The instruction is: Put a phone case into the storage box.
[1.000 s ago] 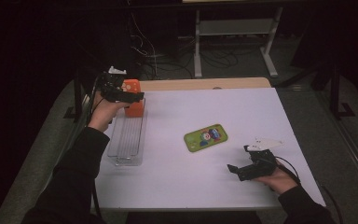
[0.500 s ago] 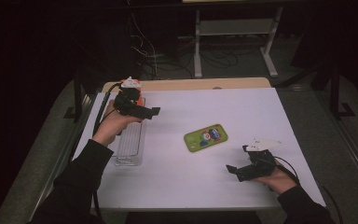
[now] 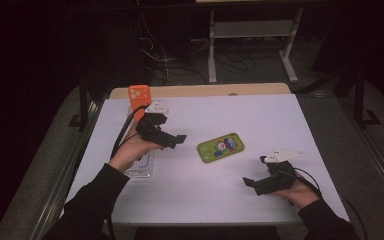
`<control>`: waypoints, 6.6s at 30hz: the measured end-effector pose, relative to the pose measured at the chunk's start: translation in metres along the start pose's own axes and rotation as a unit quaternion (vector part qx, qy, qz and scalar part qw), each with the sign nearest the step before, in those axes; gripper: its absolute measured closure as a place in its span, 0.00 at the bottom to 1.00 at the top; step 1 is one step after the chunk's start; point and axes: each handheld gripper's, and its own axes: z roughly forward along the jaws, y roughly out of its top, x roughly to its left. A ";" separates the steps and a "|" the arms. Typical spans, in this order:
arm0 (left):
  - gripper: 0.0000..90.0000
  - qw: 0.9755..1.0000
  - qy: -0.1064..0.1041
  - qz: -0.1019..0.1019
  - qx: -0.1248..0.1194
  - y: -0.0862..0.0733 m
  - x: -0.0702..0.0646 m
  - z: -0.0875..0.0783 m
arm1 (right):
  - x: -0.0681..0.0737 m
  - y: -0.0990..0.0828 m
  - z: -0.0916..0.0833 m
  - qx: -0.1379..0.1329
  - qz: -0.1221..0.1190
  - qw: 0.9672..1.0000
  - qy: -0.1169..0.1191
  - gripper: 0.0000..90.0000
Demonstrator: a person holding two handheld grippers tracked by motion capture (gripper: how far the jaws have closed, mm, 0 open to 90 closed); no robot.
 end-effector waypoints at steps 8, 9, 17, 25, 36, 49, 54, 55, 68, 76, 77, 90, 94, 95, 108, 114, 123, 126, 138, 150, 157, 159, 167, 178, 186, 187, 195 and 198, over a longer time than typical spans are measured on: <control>0.00 0.999 -0.028 0.016 0.008 -0.013 -0.022 0.013 | -0.001 0.001 0.000 0.000 -0.008 1.000 0.003 0.00; 0.00 0.999 -0.031 0.015 0.007 -0.016 -0.025 0.015 | 0.000 0.001 0.000 0.001 -0.005 1.000 0.003 0.00; 0.00 0.998 -0.041 0.032 0.023 -0.032 -0.045 0.029 | 0.001 0.002 0.000 0.001 -0.007 1.000 0.004 0.00; 0.11 0.998 -0.038 0.049 0.033 -0.038 -0.055 0.045 | 0.001 0.002 -0.001 0.001 -0.009 1.000 0.005 0.00; 0.71 0.997 -0.067 0.036 0.034 -0.013 -0.040 0.081 | 0.001 0.001 -0.002 0.002 -0.006 1.000 0.003 0.00; 1.00 0.997 -0.058 0.026 0.049 0.036 -0.028 0.150 | 0.001 0.002 -0.001 -0.001 -0.008 1.000 0.009 0.00; 1.00 0.996 -0.044 0.041 0.070 0.052 -0.019 0.173 | 0.000 0.002 0.000 -0.002 -0.013 1.000 0.008 0.00; 1.00 0.996 -0.045 0.040 0.071 0.054 -0.018 0.178 | 0.000 0.002 -0.001 -0.002 -0.016 1.000 0.008 0.00; 1.00 0.995 -0.056 0.017 0.084 0.052 -0.026 0.216 | 0.000 0.001 -0.003 -0.003 -0.007 1.000 0.011 0.00; 1.00 0.989 -0.110 0.039 0.095 0.047 -0.045 0.209 | 0.000 0.001 -0.003 -0.004 -0.007 1.000 0.011 0.00; 1.00 0.987 -0.116 0.044 0.099 0.046 -0.049 0.208 | 0.000 0.001 -0.003 -0.002 -0.007 1.000 0.011 0.00; 1.00 0.979 -0.160 0.073 0.106 0.035 -0.081 0.190 | 0.000 0.001 -0.002 0.001 -0.009 1.000 0.011 0.00; 0.95 0.981 -0.162 0.070 0.080 0.038 -0.082 0.169 | 0.000 0.001 -0.002 0.000 -0.008 1.000 0.011 0.00; 0.92 0.981 -0.159 0.078 0.085 0.038 -0.081 0.160 | -0.001 0.001 -0.001 0.000 -0.010 1.000 0.011 0.00; 0.54 0.986 -0.144 0.068 0.048 -0.015 -0.074 0.072 | 0.001 0.001 -0.001 0.004 -0.009 1.000 0.005 0.00; 0.30 0.991 -0.110 0.066 0.037 -0.041 -0.073 0.043 | 0.001 0.002 -0.002 0.004 -0.007 1.000 0.002 0.00; 0.09 0.992 -0.113 0.049 0.015 -0.064 -0.058 0.018 | 0.001 0.003 -0.002 0.009 0.005 1.000 0.001 0.00; 0.02 0.992 -0.110 0.056 0.015 -0.067 -0.055 0.018 | 0.002 0.005 -0.002 0.015 0.007 1.000 0.000 0.00; 0.02 0.993 -0.105 0.048 0.002 -0.066 -0.050 0.018 | 0.004 0.020 -0.001 0.066 -0.004 0.998 0.019 0.00; 0.02 0.993 -0.105 0.048 0.003 -0.066 -0.050 0.017 | 0.001 0.051 0.015 0.093 -0.020 0.995 0.023 0.00; 0.02 0.993 -0.105 0.047 -0.001 -0.066 -0.049 0.016 | 0.002 0.064 0.038 0.115 -0.035 0.993 0.020 0.00; 0.02 0.993 -0.104 0.047 -0.002 -0.066 -0.049 0.016 | 0.002 0.066 0.045 0.123 -0.042 0.991 0.019 0.00; 0.02 0.993 -0.107 0.042 -0.005 -0.065 -0.048 0.015 | 0.000 0.071 0.067 0.159 -0.052 0.986 0.020 0.01; 0.02 0.993 -0.107 0.044 -0.006 -0.065 -0.049 0.015 | 0.000 0.066 0.082 0.192 -0.062 0.979 0.025 0.07; 0.02 0.993 -0.108 0.045 -0.005 -0.065 -0.049 0.016 | 0.003 0.064 0.087 0.202 -0.086 0.975 0.019 0.13; 0.02 0.993 -0.107 0.045 -0.005 -0.065 -0.049 0.016 | 0.004 0.063 0.087 0.204 -0.087 0.975 0.015 0.14; 0.02 0.993 -0.108 0.046 -0.004 -0.065 -0.049 0.016 | 0.003 0.063 0.087 0.206 -0.083 0.975 0.019 0.16; 0.02 0.993 -0.108 0.047 -0.002 -0.066 -0.050 0.017 | 0.003 0.063 0.087 0.207 -0.084 0.975 0.019 0.16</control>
